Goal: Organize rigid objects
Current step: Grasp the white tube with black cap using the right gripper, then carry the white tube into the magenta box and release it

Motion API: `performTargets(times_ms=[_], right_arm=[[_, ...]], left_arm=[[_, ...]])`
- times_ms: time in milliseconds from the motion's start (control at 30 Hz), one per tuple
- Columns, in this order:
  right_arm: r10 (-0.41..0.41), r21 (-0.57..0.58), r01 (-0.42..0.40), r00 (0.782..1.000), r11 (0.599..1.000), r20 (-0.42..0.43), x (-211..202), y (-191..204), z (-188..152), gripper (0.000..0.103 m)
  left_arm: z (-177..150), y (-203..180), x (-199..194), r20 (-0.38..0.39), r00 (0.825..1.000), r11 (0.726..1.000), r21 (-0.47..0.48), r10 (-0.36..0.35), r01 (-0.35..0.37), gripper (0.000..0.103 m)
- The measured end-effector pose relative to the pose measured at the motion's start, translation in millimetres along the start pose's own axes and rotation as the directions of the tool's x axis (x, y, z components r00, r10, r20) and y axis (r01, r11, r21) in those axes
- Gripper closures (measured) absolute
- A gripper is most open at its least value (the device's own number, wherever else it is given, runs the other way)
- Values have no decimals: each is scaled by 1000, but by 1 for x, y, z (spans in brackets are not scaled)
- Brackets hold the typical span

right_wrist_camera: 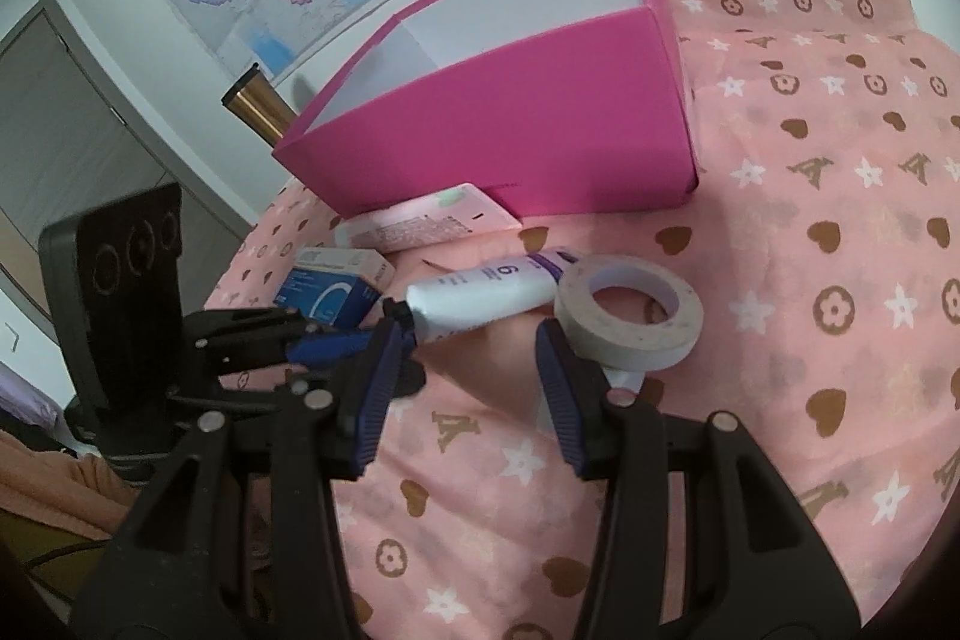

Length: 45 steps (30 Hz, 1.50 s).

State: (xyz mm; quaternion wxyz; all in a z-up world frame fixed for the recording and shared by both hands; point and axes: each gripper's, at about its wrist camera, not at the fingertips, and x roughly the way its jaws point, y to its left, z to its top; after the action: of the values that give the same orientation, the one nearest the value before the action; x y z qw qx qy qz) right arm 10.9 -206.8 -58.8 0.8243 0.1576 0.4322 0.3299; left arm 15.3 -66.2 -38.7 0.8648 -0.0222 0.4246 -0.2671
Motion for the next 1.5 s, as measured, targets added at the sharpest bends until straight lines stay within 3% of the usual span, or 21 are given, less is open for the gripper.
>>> performTargets(times_ms=[100, 467, 667, 967, 1300, 1500], right_arm=[[-8, -15, 8, 1000, 1000, 8, 0, 4, 2, 53], [-96, -103, 96, 995, 990, 10, 2, 10, 2, 53], [-197, -270, 200, 980, 942, 39, 16, 27, 7, 53], [-245, -361, 244, 969, 900, 45, 38, 22, 24, 54], [-249, -420, 257, 966, 870, 74, 46, 25, 32, 80], [-218, -385, 239, 971, 891, 98, 33, 24, 38, 83]], left_arm=[[6, -2, 2, 15, 999, 999, 14, 32, -32, 81], [15, 0, -1, 64, 997, 999, 24, 34, -36, 81], [25, 2, 1, 73, 993, 993, 57, 96, -101, 81], [37, 9, 0, 69, 995, 994, 75, 70, -75, 81], [47, 14, 5, 60, 997, 998, 47, 38, -41, 81], [50, 13, -1, 86, 996, 999, 47, 20, -24, 81]])
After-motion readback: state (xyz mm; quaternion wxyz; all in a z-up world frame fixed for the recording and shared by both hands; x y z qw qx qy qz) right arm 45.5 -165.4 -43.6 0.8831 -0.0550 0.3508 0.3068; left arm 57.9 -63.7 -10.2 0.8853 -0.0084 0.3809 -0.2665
